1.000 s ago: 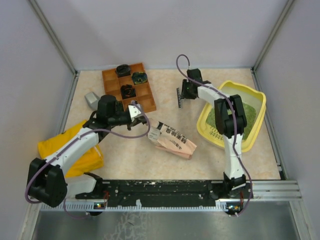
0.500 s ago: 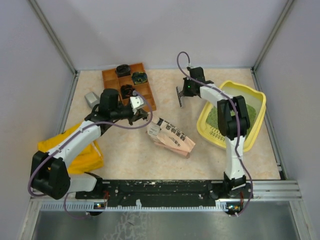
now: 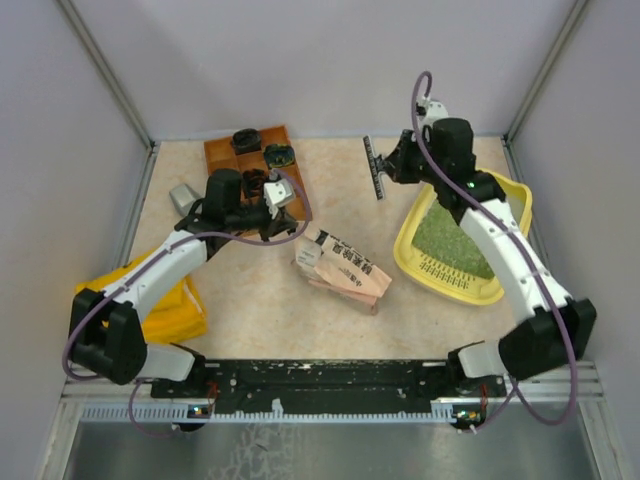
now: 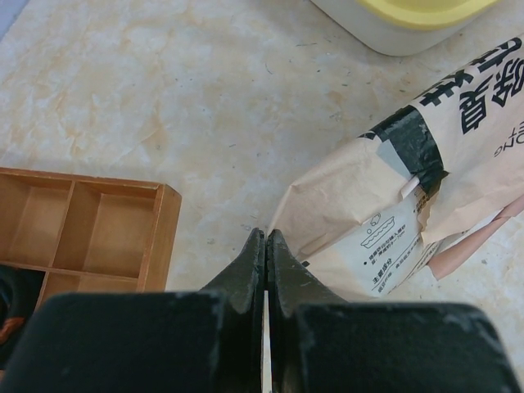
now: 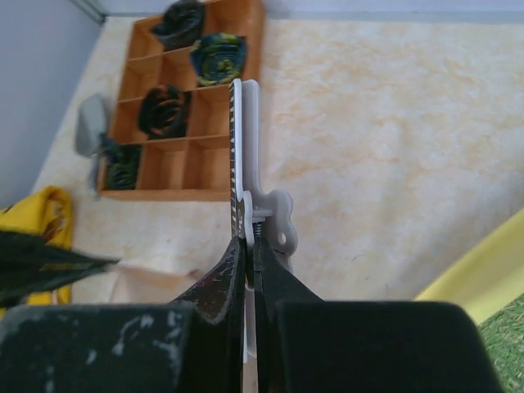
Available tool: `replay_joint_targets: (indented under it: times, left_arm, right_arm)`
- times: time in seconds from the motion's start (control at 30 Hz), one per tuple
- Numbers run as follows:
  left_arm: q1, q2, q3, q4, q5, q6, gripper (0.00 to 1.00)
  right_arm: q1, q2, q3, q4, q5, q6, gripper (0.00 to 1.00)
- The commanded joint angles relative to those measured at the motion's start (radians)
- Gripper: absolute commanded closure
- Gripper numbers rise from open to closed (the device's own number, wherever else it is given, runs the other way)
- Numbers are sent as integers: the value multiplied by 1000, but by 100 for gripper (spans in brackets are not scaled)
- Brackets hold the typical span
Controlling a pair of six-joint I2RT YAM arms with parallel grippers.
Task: Fill the litter box with clean litter
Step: Pick up the clamp at the center of the board.
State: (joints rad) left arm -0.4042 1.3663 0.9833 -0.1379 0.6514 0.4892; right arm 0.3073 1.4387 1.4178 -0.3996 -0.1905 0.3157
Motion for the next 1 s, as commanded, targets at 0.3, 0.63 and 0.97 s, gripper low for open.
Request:
replay_joint_targets:
  times: [0.3, 0.63, 0.97]
  left_arm:
    - [5, 72, 145, 5, -15, -21, 100]
    - [6, 44, 150, -34, -10, -15, 92]
    - [5, 35, 158, -12, 71, -90, 54]
  right_arm:
    - [172, -477, -343, -34, -392, 92, 100]
    - [191, -510, -495, -140, -249, 57, 100]
    - [191, -573, -557, -181, -151, 51, 100]
